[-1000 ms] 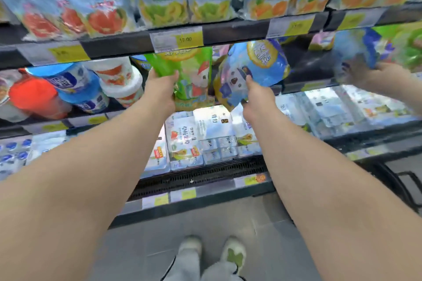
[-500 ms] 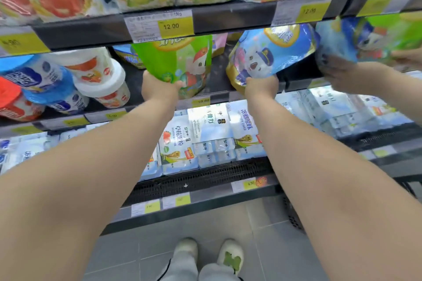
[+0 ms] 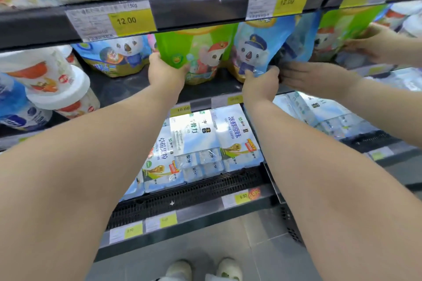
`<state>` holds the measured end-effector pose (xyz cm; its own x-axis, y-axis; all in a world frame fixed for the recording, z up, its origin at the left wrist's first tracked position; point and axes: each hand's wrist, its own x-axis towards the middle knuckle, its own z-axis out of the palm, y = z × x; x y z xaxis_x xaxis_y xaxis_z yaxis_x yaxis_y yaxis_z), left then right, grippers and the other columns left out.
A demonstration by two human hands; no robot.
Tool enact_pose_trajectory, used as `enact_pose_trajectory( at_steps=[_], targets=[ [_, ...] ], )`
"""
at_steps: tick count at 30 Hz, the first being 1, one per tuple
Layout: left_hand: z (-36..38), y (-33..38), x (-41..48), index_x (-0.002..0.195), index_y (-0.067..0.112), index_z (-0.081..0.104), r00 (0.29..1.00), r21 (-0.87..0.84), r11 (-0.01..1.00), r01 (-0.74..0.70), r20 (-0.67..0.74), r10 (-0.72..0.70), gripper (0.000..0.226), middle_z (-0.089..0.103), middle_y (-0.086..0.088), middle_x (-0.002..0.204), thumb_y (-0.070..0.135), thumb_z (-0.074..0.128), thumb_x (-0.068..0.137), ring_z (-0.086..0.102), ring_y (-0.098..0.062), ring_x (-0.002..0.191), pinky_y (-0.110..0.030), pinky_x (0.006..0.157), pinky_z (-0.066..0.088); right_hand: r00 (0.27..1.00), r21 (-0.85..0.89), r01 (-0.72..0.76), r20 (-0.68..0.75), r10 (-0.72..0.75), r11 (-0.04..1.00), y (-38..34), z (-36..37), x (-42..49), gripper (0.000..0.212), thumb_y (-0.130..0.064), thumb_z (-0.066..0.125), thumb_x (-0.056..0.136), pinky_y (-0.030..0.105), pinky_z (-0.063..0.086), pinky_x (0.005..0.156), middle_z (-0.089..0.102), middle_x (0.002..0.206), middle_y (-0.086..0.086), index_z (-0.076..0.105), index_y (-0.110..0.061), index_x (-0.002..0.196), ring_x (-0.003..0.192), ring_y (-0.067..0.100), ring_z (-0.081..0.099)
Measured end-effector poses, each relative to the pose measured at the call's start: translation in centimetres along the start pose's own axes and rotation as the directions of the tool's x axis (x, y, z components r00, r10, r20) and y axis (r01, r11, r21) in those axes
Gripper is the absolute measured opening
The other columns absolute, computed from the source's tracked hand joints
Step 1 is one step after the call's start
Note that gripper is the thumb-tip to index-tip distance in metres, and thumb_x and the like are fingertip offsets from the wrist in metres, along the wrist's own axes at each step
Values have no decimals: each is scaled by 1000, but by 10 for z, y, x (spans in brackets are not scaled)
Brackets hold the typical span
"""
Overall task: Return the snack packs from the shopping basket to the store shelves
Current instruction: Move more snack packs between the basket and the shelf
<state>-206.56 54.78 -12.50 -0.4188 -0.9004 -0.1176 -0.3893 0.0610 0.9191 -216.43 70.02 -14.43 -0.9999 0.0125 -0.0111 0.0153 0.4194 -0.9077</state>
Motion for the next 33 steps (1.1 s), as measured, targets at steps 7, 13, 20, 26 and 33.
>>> enact_pose_trajectory(
  at_steps=[7, 13, 20, 26, 33],
  targets=[
    [-41, 16, -84, 126, 14, 43, 988, 84, 991, 107, 101, -115, 61, 53, 1, 112, 28, 74, 76, 55, -23, 109, -35, 94, 48, 975, -11, -98, 198, 98, 995, -17, -77, -84, 25, -28, 60, 87, 21, 39, 60, 49, 82, -18, 48, -20, 107, 74, 3, 53],
    [-74, 31, -187, 122, 21, 51, 883, 110, 992, -62, 468, 3, 46, 56, 4, 113, 34, 69, 82, 57, -9, 86, -23, 65, 46, 944, -74, -73, 316, 93, 995, -21, -169, -171, 22, -32, 61, 87, 12, 43, 64, 53, 86, -16, 55, -21, 106, 81, 6, 56],
    [-65, 38, -301, 106, 25, 57, 729, 122, 969, -213, 681, 74, 26, 64, 10, 95, 32, 67, 83, 58, -4, 76, -21, 59, 43, 977, -117, -81, 185, 102, 990, 25, -295, -225, 14, -34, 61, 87, 8, 34, 59, 53, 82, -21, 58, -27, 98, 74, -5, 52],
    [-17, 37, -425, 103, 18, 64, 679, 100, 976, -196, 731, 61, 22, 67, 3, 90, 27, 69, 83, 62, -17, 76, -36, 77, 55, 991, -121, -120, 51, 127, 985, 84, -422, -250, 9, -28, 64, 86, 19, 45, 67, 54, 78, -17, 60, -25, 93, 73, 5, 55],
    [57, 40, -562, 87, 34, 59, 662, 145, 961, -237, 748, 50, 12, 66, 8, 87, 33, 69, 81, 65, -19, 87, -40, 86, 55, 990, -193, -142, -47, 135, 971, 147, -588, -255, 13, -23, 67, 83, 18, 37, 70, 53, 73, -15, 63, -20, 95, 75, 9, 53]
  ],
)
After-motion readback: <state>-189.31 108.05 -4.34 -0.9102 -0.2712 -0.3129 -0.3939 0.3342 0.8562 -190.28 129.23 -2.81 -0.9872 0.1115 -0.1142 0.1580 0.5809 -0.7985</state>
